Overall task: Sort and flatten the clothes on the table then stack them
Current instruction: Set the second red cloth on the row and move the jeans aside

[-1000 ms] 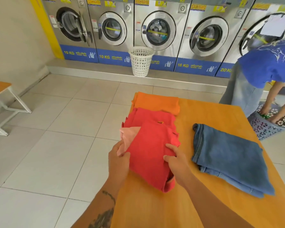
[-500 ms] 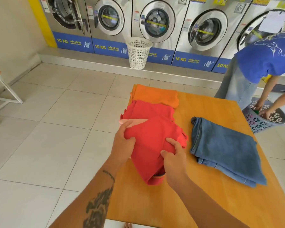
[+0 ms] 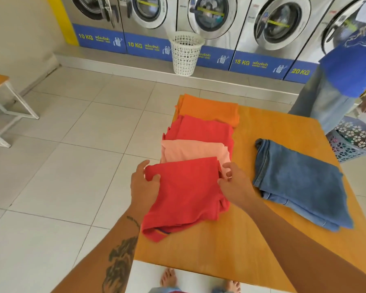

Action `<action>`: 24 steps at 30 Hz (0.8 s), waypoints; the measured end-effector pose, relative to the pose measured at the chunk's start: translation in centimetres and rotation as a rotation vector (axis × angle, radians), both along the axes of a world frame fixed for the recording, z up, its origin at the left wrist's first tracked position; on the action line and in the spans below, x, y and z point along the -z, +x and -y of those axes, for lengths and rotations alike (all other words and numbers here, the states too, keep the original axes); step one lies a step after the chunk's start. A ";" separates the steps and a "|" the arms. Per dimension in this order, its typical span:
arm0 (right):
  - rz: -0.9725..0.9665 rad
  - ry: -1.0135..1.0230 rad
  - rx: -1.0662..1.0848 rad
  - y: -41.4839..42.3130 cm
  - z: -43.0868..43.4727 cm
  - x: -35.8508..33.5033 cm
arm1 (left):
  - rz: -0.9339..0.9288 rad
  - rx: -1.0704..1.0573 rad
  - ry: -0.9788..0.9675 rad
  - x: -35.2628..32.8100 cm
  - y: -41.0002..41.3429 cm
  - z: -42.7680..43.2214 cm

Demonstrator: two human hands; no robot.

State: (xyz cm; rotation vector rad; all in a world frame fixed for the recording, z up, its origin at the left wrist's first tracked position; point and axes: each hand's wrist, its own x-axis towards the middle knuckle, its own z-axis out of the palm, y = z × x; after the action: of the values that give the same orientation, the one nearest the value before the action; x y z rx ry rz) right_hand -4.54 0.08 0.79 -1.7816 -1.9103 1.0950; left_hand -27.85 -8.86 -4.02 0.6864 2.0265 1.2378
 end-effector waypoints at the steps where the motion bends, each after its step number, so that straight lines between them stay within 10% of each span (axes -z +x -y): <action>1: -0.037 -0.066 0.032 -0.4 -0.6 0.3 | 0.032 -0.032 -0.024 0.1 0.4 0.3; 7: -0.234 -0.298 0.104 -2.0 -1.5 1.7 | -0.125 0.168 -0.032 0.5 1.2 1.3; 24: -0.161 0.035 0.038 2.1 5.2 4.3 | -0.370 0.358 0.086 3.1 2.0 2.6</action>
State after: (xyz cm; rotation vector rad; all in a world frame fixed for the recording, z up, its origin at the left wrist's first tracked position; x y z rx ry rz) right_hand -2.43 -5.15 -3.48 -1.6507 -1.7830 1.1473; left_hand -25.89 -11.45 -7.17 1.3378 2.0212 1.0460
